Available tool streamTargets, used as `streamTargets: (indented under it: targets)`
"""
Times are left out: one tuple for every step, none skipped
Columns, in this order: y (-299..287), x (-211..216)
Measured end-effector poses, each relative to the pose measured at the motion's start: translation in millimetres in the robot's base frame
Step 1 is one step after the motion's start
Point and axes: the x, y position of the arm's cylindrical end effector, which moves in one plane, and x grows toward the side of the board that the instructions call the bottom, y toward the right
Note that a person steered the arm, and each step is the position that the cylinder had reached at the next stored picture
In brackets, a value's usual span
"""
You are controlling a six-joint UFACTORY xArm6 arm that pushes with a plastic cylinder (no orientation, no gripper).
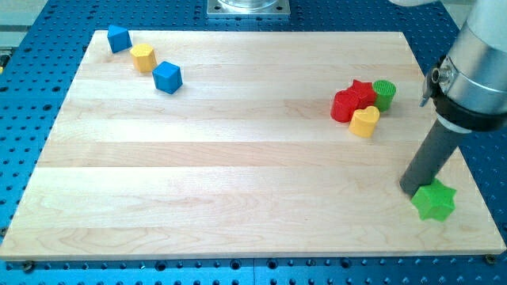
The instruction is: Separate the red star away from the red circle
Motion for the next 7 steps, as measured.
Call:
streamTargets:
  targets:
    - [-3.9, 1.8]
    - [3.3, -32.7]
    - [61.6, -101.7]
    - [15.6, -152.9]
    - [-53.0, -164.7]
    - [-67.5, -172.6]
    - [-75.1, -194.0]
